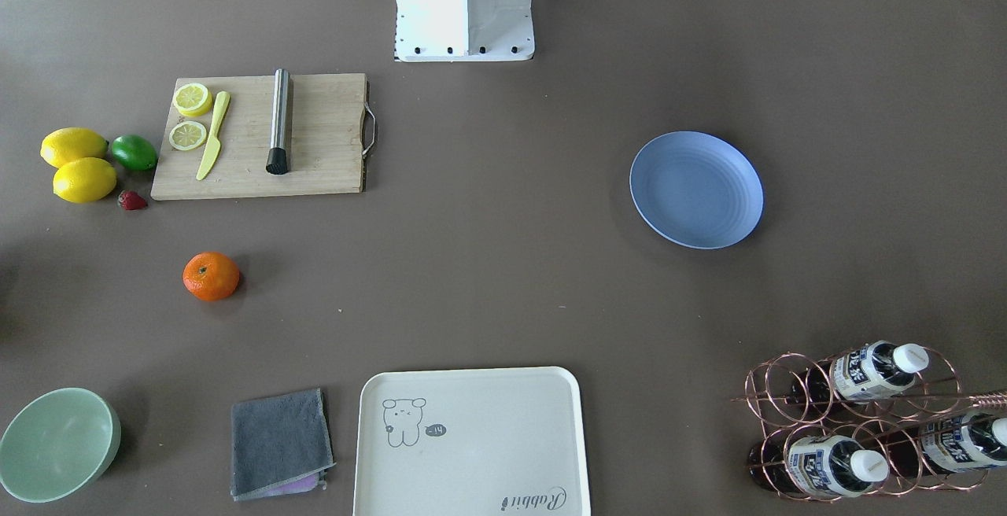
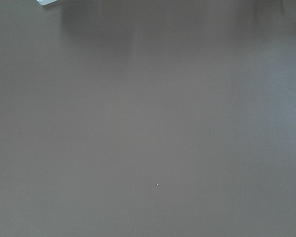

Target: Pick orange to plate

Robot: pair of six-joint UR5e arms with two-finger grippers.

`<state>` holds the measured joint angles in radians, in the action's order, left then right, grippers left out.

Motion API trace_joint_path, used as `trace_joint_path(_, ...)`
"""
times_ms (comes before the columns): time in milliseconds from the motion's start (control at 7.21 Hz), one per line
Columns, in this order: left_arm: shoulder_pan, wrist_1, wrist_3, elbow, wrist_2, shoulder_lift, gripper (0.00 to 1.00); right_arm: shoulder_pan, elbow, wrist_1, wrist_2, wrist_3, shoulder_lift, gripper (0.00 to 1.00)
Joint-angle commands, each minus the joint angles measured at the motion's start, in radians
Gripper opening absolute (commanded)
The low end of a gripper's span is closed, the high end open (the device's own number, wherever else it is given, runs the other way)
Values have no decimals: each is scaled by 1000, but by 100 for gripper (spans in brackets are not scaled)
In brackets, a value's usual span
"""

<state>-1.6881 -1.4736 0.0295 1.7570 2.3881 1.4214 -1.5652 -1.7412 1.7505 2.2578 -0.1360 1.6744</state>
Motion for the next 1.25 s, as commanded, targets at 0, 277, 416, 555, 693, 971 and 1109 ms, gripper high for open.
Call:
trace_joint_path(0,1,-1,1,4,-1,4,98,1,-3,-8,3,-1,-2,100)
trace_joint_path(277,1,-1,-3,10,0,34,98,1,-4,-8,5,-1,-5,100)
trace_joint_path(416,1,-1,-3,19,0,39,98,1,-8,-9,5,-2,-7,100)
trace_joint_path(555,1,-1,-10,28,0,48,98,1,-6,-23,5,-1,-8,100)
trace_joint_path(693,1,-1,-7,26,-7,59,98,1,-6,-23,5,-2,-9,100)
trace_joint_path(971,1,-39,-5,24,-4,73,98,1,-4,-23,5,-2,-7,100)
trace_joint_path(1109,2,-98,-7,19,-6,80,98,1,-4,-23,5,-2,-7,100)
